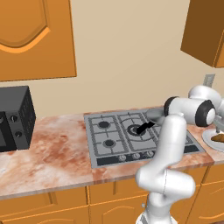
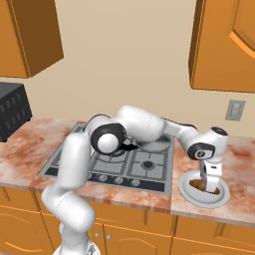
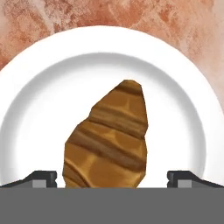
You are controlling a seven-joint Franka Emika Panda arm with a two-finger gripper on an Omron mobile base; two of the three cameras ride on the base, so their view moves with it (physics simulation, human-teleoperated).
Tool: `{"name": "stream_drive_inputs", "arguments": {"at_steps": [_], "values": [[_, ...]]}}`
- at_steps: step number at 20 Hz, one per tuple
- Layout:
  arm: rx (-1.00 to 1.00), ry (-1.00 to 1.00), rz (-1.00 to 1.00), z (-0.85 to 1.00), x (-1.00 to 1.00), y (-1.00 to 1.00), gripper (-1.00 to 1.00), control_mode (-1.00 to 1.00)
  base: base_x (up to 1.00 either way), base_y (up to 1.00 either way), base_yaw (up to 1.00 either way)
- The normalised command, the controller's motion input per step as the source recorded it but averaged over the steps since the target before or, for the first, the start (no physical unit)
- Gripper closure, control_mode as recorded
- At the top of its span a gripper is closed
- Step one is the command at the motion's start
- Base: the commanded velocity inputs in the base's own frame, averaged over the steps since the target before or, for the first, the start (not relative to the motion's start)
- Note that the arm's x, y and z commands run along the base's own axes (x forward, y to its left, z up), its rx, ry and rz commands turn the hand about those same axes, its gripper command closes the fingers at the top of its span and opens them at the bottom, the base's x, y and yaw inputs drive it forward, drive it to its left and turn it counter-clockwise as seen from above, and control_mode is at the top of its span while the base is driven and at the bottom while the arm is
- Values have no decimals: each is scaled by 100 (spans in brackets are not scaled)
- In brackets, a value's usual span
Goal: Pick the croissant and place it on the pan. Then turn on the stove to warm the croissant.
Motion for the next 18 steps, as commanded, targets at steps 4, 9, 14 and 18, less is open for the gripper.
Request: {"name": "stream_drive_inputs", "arguments": {"at_steps": [4,9,14,18], "values": [[0,13,-3,-16,10,0,-100,-100,0,0,0],[0,9,-2,-21,8,0,-100,-100,0,0,0],[0,3,-1,-38,0,0,100,-100,0,0,0],[0,0,0,-14,0,0,100,-100,0,0,0]]}}
